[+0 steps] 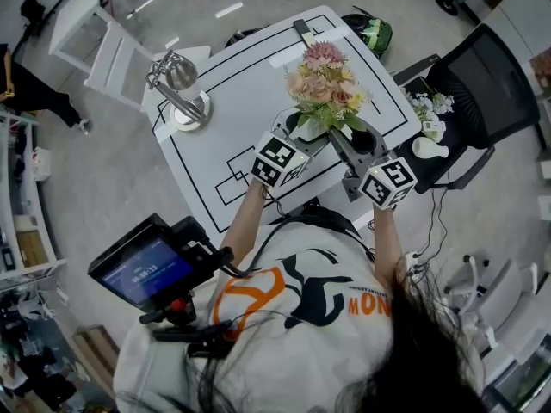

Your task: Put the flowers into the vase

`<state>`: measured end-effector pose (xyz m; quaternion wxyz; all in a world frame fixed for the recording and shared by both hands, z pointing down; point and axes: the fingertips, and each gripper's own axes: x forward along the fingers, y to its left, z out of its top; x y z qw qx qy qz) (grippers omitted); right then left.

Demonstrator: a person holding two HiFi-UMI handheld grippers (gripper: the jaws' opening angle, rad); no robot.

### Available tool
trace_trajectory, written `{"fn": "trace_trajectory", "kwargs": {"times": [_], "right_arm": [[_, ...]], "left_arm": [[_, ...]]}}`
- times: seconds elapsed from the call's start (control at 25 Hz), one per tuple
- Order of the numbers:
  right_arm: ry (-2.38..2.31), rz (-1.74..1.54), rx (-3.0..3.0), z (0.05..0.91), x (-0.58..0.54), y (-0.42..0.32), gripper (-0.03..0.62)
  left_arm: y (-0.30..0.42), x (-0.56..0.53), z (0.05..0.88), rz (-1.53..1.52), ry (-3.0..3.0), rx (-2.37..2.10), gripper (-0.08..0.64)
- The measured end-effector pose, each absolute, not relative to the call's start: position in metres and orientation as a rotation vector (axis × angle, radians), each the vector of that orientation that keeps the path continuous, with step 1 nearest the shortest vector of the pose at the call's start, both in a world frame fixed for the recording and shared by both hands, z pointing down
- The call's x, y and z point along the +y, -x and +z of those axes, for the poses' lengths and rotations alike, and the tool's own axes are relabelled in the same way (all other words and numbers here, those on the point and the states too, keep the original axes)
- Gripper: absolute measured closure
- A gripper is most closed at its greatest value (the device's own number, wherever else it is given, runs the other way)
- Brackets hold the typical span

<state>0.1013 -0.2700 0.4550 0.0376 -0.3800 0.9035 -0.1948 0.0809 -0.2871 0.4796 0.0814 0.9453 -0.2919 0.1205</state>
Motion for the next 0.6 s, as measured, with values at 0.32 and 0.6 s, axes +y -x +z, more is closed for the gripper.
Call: {"fn": "trace_trajectory", "kwargs": {"times": [0.32, 0.6], "right_arm": [[1.175, -0.645, 2.741, 0.464, -0.27, -0.108, 0.388], [1.227, -0.676, 2.717, 0.476, -0.269, -0.115, 0.39]], "left_arm": [[-0.068, -0.289, 0.485, 0.351, -2.789, -0.918, 0.273], [-0.049, -0.283, 0.497, 0.33, -2.733, -0.979, 0.273]]}}
